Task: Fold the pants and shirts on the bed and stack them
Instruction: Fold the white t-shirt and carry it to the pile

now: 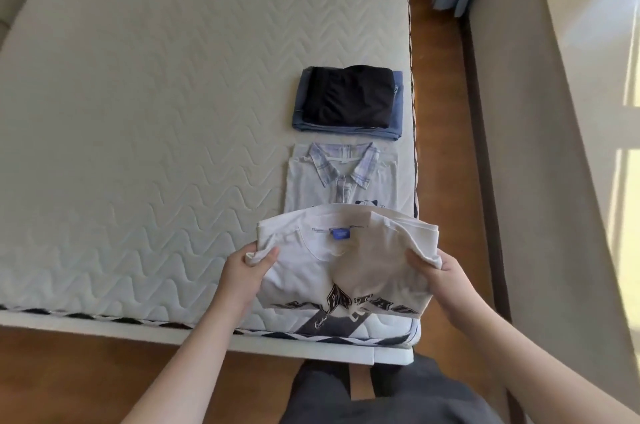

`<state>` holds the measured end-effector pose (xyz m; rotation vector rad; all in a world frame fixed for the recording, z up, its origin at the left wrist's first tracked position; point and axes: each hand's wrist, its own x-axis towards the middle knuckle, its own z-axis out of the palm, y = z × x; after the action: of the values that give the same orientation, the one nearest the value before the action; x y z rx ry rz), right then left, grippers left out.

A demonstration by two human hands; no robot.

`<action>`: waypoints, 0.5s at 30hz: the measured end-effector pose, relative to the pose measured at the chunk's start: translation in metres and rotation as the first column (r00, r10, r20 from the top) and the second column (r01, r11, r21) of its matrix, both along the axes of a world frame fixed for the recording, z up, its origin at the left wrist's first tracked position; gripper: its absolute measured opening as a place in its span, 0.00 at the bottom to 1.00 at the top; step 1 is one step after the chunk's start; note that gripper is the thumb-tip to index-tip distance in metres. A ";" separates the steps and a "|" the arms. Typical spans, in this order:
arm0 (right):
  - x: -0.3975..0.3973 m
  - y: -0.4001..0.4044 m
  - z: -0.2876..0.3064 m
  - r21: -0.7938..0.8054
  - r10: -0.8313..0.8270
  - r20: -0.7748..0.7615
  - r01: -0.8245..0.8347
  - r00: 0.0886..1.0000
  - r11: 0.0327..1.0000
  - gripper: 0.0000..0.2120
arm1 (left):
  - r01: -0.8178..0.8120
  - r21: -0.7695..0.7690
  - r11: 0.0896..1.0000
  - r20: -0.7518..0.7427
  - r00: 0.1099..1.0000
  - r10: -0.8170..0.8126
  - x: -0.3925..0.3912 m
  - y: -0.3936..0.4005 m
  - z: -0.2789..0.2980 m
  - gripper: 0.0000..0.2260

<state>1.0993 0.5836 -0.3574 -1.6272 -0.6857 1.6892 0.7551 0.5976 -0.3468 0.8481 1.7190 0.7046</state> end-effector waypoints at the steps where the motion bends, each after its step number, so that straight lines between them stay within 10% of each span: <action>1: -0.002 0.007 -0.007 0.001 0.002 0.006 -0.002 1.000 1.000 0.06 | 0.009 -0.007 1.000 -0.007 1.000 -0.009 -0.005 0.011 -0.007 0.05; 15: -0.013 0.148 -0.112 0.031 -0.035 0.236 0.029 0.971 0.999 0.09 | 0.002 -0.027 1.000 0.050 0.999 -0.001 -0.022 0.181 -0.107 0.05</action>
<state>1.0863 0.7314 -0.4693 -1.8289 -0.7887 1.4698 0.7334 0.7790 -0.4533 0.8065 1.6798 0.6943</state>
